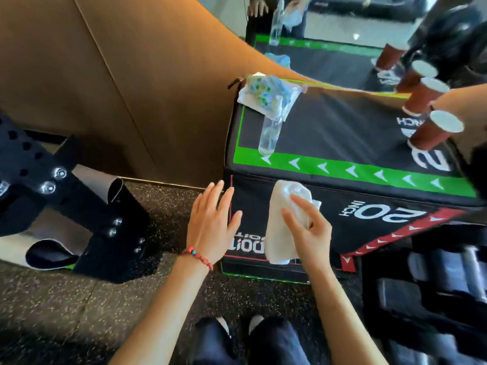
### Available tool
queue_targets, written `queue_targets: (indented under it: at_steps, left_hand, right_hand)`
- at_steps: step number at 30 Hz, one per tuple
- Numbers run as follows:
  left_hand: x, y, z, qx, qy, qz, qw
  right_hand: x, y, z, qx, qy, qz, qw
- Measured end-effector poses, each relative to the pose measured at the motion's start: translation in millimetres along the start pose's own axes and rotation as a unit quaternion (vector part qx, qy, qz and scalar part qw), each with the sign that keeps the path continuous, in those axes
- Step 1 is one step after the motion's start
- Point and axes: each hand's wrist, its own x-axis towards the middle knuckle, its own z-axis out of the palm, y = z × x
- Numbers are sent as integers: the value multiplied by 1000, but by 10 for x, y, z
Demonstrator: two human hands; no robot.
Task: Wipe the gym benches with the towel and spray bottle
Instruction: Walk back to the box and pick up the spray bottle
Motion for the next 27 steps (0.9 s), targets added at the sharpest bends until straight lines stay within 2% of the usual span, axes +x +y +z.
queue_targets:
  at_steps: [9,13,18,27]
  left_hand:
    - [857,112,20,-54,45,39,997]
    - [1240,241,76,-130,55,19,990]
    - [1654,426,207,-269,70,-37,960]
    - [1933,518,505,-355,96,-64,928]
  right_hand:
    - [593,-207,-57,25,54,-30,998]
    - [876,-219,-69,33,51,-32,998]
    - [1188,-220,-85,47,45,-37,997]
    - [1531,-151,-71,47,16,-25,998]
